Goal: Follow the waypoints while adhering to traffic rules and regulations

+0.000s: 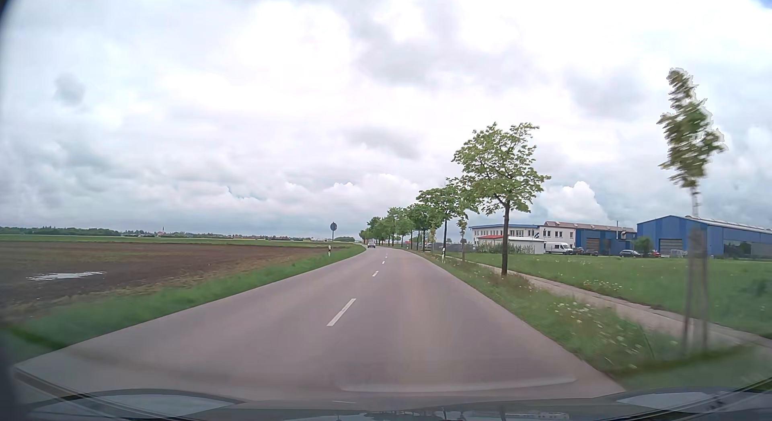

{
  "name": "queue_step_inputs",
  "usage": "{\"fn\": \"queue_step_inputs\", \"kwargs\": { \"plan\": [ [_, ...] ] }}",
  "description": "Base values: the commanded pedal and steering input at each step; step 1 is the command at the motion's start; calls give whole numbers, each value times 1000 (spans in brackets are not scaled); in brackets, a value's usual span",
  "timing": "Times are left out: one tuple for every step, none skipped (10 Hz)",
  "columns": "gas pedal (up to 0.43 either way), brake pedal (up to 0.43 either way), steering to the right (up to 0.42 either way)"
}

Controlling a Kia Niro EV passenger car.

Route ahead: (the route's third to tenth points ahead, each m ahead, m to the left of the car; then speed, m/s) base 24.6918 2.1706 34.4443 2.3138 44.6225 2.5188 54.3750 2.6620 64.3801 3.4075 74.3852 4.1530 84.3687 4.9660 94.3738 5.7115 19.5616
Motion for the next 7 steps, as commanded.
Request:
{"fn": "queue_step_inputs", "kwargs": {
  "plan": [
    [268,12,1],
    [268,12,1],
    [268,12,1],
    [268,12,0],
    [248,12,0],
    [248,12,0],
    [228,12,-2]
  ]
}}
